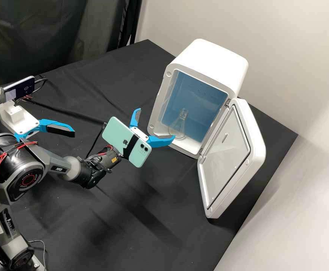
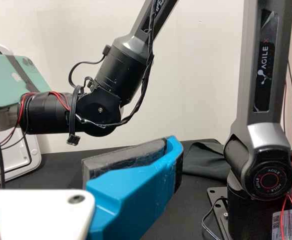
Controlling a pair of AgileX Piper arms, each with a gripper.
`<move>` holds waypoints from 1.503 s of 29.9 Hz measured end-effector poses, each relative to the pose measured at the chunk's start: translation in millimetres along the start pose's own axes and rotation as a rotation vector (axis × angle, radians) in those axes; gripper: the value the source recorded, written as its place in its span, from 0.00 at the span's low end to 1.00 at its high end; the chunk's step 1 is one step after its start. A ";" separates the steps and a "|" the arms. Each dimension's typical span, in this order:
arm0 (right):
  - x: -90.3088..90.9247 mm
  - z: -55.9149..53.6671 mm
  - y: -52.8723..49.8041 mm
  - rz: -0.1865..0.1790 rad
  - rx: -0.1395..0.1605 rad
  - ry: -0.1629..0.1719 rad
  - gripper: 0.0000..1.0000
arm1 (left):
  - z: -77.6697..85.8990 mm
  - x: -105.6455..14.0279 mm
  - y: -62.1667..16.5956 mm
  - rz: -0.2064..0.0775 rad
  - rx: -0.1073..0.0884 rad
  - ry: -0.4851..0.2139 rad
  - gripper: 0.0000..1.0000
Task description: Take the flask out of the incubator
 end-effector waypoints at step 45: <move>0.0 0.0 0.0 0.000 0.000 0.000 1.00 | -100.5 -7.1 -29.9 -0.112 -0.020 0.245 1.00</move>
